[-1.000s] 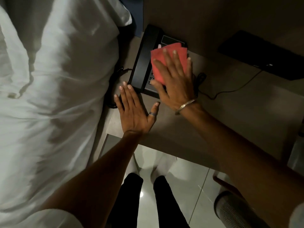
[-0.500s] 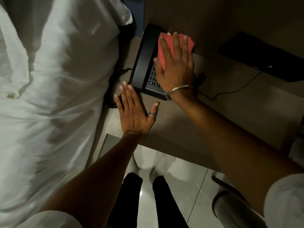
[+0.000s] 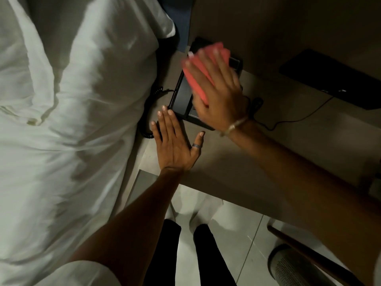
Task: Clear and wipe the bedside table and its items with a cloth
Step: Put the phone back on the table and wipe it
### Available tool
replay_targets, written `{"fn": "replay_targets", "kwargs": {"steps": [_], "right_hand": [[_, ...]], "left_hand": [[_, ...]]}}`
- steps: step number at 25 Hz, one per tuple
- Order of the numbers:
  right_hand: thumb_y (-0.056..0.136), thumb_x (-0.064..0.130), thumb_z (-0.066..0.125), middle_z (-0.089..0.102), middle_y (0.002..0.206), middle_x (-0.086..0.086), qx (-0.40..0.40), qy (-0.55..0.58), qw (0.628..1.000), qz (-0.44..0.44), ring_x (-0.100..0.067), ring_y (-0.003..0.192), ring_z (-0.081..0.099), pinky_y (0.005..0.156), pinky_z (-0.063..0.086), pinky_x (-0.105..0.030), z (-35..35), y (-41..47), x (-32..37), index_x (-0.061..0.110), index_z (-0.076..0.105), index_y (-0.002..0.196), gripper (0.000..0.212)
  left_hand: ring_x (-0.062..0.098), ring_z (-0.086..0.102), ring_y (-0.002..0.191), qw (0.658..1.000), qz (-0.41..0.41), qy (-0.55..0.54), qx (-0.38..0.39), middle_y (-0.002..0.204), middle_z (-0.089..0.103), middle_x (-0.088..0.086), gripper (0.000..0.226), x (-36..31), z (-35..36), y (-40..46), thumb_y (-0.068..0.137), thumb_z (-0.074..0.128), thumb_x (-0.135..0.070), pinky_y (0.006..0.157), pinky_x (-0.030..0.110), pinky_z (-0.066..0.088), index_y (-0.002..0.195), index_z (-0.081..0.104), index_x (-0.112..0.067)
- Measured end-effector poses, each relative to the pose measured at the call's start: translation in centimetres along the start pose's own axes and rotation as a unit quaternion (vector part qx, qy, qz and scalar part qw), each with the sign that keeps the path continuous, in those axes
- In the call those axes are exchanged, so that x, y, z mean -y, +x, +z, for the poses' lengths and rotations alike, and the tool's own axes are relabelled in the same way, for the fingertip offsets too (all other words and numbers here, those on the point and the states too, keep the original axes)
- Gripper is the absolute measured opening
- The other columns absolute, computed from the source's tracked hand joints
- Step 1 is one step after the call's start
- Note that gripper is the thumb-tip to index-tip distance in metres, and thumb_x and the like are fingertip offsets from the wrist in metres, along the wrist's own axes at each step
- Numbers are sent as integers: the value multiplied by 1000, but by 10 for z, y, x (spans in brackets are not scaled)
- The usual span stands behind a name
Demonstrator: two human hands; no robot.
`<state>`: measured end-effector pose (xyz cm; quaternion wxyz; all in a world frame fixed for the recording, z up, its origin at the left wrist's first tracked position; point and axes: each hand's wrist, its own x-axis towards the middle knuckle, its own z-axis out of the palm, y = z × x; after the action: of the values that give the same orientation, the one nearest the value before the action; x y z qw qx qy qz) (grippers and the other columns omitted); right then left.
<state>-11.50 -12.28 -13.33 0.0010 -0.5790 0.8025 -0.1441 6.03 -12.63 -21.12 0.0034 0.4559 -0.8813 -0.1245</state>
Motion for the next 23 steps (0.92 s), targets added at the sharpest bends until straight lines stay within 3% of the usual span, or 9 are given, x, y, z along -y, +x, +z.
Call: {"fn": "replay_targets", "kwargs": {"steps": [3, 6, 9, 14, 19, 21, 23], "right_hand": [[98, 55, 30, 22, 168, -9, 104, -69, 992, 2, -36, 156, 16, 122, 19, -65, 13, 56, 4, 33, 29, 156, 61], [99, 58, 27, 19, 169, -8, 85, -68, 991, 78, -36, 157, 13, 123, 18, -63, 23, 54, 14, 35, 30, 155, 61], [98, 55, 31, 22, 168, -7, 91, -85, 992, -26, -35, 156, 16, 123, 19, -61, 24, 27, 17, 33, 32, 154, 59], [95, 45, 36, 25, 167, -7, 52, -60, 993, 85, -37, 155, 18, 123, 24, -57, 25, 26, 30, 32, 36, 153, 59], [91, 40, 22, 20, 169, -6, 149, -21, 988, -38, -34, 157, 12, 125, 15, -56, 4, -10, 38, 30, 32, 156, 67], [92, 31, 34, 24, 168, -5, 169, -9, 984, -48, -33, 157, 13, 124, 16, -53, -2, -24, 36, 30, 38, 153, 61], [90, 23, 45, 30, 165, -5, 174, 13, 984, -31, -32, 156, 18, 123, 22, -51, -9, -41, 36, 28, 46, 149, 59]], "left_hand": [[32, -3, 163, 1000, 5, -13, -1, 174, -1, 21, 106, 1, 4, 0, 98, 32, -75, 132, 51, -3, 165, 0, 1], [32, -3, 163, 1000, 4, -14, -10, 174, -1, 21, 105, 3, 6, 0, 99, 31, -75, 132, 50, -4, 165, 1, 1], [32, -2, 163, 1000, 4, -13, -4, 174, 0, 22, 104, 3, 6, -1, 99, 30, -74, 132, 51, -2, 165, 2, 1], [32, -1, 163, 1000, 11, -25, -11, 174, 1, 22, 105, 6, 8, -1, 98, 34, -73, 132, 51, -2, 165, 2, 1], [38, 2, 162, 999, 28, -14, -17, 173, 4, 27, 108, 9, 7, -1, 93, 25, -75, 131, 52, -4, 163, 3, 5], [37, 1, 162, 999, 29, -20, -17, 173, 3, 26, 108, 9, 8, -1, 93, 16, -76, 131, 51, -7, 163, 2, 5], [36, 0, 163, 999, 26, -16, -22, 173, 2, 25, 107, 10, 10, -1, 94, 20, -75, 131, 50, -8, 164, 1, 4]]}}
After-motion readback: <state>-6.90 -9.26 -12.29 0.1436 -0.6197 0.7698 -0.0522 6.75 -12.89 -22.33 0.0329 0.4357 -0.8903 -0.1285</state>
